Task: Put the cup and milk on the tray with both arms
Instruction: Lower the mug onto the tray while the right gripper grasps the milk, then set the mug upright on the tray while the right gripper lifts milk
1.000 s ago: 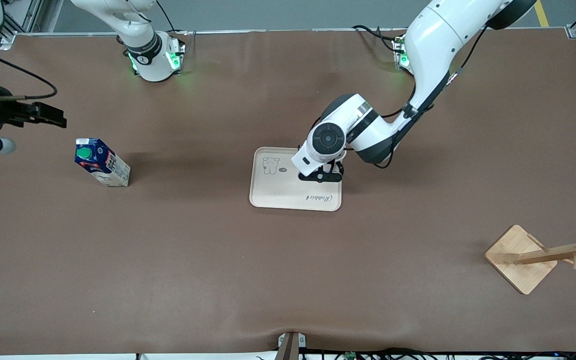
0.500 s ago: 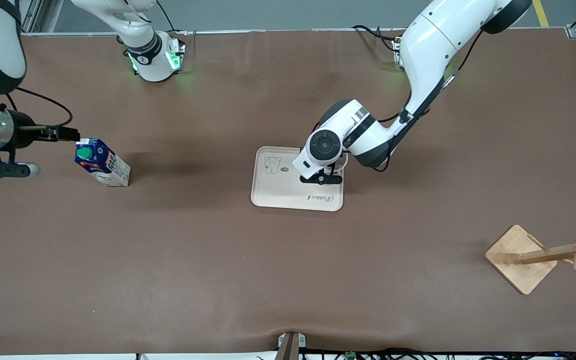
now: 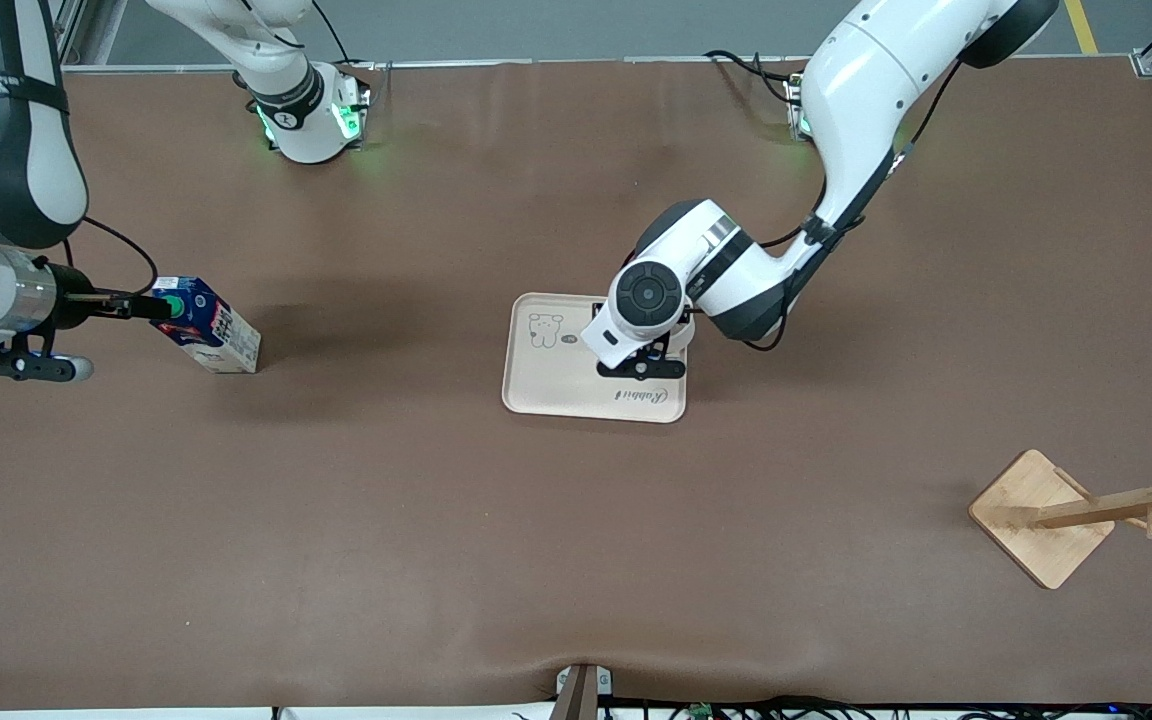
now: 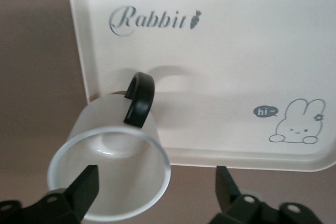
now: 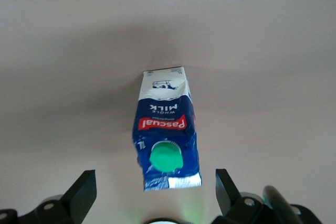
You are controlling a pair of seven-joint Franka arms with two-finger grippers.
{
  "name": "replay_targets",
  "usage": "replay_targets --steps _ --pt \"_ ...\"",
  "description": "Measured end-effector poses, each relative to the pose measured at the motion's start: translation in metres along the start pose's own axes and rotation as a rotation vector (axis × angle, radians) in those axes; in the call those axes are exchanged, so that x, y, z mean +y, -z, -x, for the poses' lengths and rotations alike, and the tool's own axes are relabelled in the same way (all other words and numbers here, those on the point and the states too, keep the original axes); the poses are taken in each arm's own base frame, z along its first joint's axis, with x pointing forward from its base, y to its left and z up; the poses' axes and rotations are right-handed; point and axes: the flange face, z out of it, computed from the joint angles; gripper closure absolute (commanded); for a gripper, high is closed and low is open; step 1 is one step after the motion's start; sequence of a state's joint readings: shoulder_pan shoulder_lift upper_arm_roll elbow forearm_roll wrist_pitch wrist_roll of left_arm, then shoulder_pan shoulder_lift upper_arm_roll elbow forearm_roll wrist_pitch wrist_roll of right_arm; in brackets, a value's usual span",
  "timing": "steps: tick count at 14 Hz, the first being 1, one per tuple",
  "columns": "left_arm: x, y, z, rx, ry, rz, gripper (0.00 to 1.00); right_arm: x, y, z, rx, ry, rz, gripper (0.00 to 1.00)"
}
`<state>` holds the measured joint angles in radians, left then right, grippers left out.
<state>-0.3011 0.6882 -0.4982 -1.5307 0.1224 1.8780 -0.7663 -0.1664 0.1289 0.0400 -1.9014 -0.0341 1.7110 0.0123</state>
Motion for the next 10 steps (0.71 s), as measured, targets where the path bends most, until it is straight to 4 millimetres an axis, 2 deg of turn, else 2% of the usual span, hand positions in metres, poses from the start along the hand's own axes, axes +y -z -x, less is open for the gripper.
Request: replay_targets --steps 2,5,9,10 --pt "-0.004 0.020 -0.005 0.012 0.012 0.006 0.00 0.001 -0.026 0.004 0.003 -0.002 -0.001 0.00" --pt "-0.014 0.032 -0.013 0.025 0.030 0.017 0.00 -0.001 -0.050 0.012 -0.008 0.001 0.000 0.00" --pt "-0.050 0.041 -0.020 -0.038 0.077 -0.043 0.00 -0.001 -0.073 0.014 0.022 0.002 -0.001 0.00" --pt "-0.065 0.048 -0.024 -0.047 0.090 -0.053 0.00 0.000 -0.079 0.015 0.024 0.001 -0.002 0.04"
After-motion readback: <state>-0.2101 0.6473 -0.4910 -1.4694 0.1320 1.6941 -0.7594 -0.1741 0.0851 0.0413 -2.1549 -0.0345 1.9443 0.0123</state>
